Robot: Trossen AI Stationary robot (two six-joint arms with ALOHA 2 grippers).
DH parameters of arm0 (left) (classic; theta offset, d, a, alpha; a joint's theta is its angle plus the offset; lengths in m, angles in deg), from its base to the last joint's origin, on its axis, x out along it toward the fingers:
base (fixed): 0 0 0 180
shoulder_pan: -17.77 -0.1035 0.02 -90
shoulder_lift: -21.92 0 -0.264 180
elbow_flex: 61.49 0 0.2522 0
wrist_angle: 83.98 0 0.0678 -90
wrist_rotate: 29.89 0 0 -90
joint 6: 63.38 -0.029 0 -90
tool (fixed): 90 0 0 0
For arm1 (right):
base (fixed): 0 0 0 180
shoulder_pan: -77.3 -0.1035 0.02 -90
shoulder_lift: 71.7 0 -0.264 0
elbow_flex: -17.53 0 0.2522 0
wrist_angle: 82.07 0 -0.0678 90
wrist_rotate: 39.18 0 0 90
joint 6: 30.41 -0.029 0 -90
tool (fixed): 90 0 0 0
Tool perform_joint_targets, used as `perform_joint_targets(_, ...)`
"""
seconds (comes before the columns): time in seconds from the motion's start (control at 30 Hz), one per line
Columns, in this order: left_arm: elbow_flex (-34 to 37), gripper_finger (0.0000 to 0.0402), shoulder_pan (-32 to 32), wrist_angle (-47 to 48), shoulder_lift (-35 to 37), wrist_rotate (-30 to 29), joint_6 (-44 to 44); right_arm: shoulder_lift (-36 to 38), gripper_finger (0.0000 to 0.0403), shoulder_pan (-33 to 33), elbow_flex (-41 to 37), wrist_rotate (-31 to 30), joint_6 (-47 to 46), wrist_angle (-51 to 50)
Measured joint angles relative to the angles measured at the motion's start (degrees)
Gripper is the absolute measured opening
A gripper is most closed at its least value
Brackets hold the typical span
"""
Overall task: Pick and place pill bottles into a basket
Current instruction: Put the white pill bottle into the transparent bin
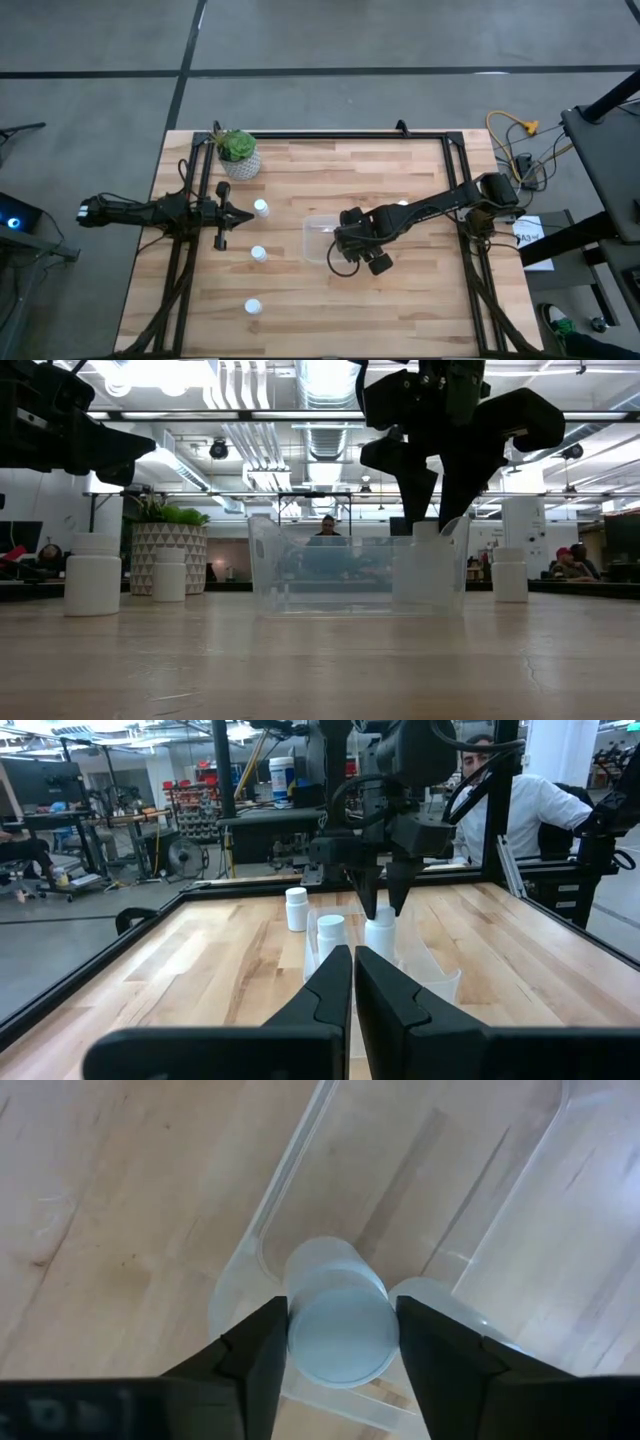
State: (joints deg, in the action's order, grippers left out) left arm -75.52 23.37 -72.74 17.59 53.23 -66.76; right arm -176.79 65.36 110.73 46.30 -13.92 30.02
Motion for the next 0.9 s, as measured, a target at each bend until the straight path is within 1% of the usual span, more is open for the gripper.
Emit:
perform_joint_targets(0.17, 0.00, 0.0000, 0.00, 0.00, 0.00, 0.00, 0.00, 0.00, 0.0169, 0.00, 0.00, 0.00, 0.04, 0.01)
perform_joint_targets(0.5, 0.00, 0.0000, 0.01, 0.01, 0.00, -0.02, 0.00, 0.00, 0.0187, 0.00, 0.00, 0.00, 0.06, 0.06)
perform_joint_targets(0.9, 0.00, 0.0000, -0.01, 0.01, 0.00, -0.01, -0.01, 0.87, 0.0187, -0.02, 0.10, -0.02, 0.04, -0.30)
